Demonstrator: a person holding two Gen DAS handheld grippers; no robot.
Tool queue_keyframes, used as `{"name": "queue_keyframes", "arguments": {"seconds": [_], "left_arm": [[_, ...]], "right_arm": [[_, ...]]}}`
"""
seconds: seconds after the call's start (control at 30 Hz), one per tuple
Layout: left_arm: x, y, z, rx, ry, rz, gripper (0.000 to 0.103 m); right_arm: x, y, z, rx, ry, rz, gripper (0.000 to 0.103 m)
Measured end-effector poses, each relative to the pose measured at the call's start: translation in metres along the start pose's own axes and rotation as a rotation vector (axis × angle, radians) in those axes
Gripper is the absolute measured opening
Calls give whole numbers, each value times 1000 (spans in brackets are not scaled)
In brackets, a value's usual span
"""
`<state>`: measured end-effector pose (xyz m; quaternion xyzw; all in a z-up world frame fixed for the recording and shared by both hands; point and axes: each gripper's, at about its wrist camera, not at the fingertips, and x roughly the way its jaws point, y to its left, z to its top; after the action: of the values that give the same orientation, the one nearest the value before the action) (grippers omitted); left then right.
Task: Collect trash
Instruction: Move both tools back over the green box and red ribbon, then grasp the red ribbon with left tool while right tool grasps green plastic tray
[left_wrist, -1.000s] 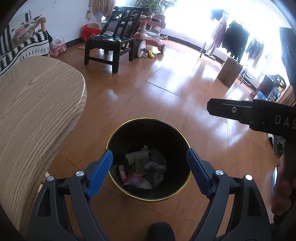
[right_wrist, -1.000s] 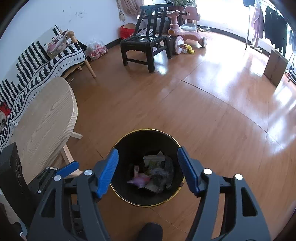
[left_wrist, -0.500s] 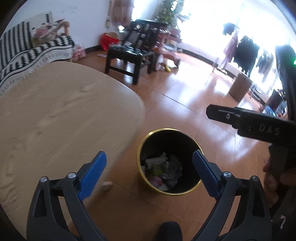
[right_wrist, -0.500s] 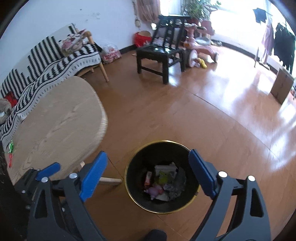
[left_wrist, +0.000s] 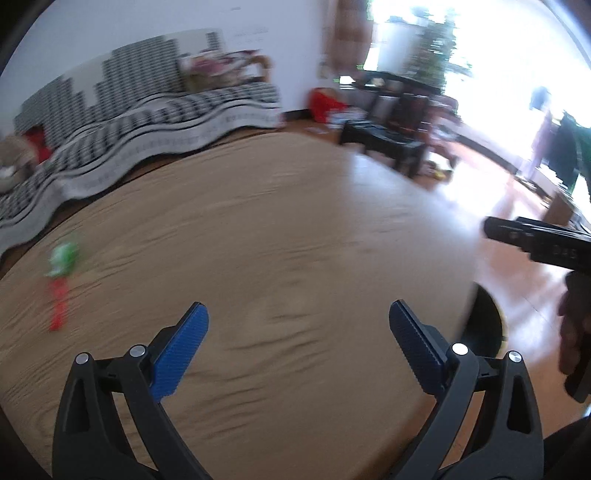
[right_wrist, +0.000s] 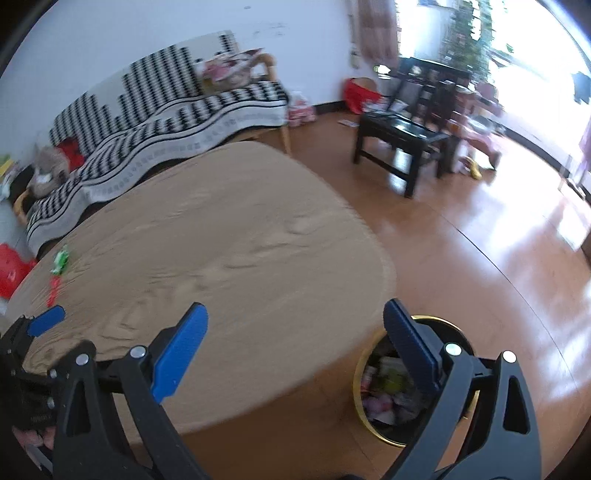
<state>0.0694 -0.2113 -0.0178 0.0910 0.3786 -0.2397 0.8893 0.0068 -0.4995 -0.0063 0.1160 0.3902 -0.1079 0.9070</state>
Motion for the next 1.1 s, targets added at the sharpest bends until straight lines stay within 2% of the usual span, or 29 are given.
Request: {"name": "queue_keyframes", "arguments": {"seconds": [0.3,0.4,0.5,0.7,0.8,0.9,0.97,1.03,1.07,1.1], "left_arm": [[-10,162,-21,-203,14,213,95],[-3,203,-26,-255,34,241,95],[8,232,-29,-275,39,250,95],[25,254,-33,-313,43,251,95],[33,258,-37,-317,62,248,84],[35,262,-37,-329,70,212,74],[35,261,-38,-312,71,218,63],[37,257,-37,-266,86,250,46],[37,256,-37,-245,91,257,42],[38,255,-36,-234,91,258,35]], "right_arm": [[45,130,13,-148,39,103,93],[60,166,10,-208,55,118,93],[72,190,6,-244,68,128,93],[92,215,5,-267,91,149,93],[100,223,9,-269,97,167,93],[107,235,11,-277,99,182,93],[112,246,11,-285,104,193,93],[116,257,11,-295,105,203,93],[118,264,12,-298,106,210,93],[120,270,12,-301,108,219,93]]}}
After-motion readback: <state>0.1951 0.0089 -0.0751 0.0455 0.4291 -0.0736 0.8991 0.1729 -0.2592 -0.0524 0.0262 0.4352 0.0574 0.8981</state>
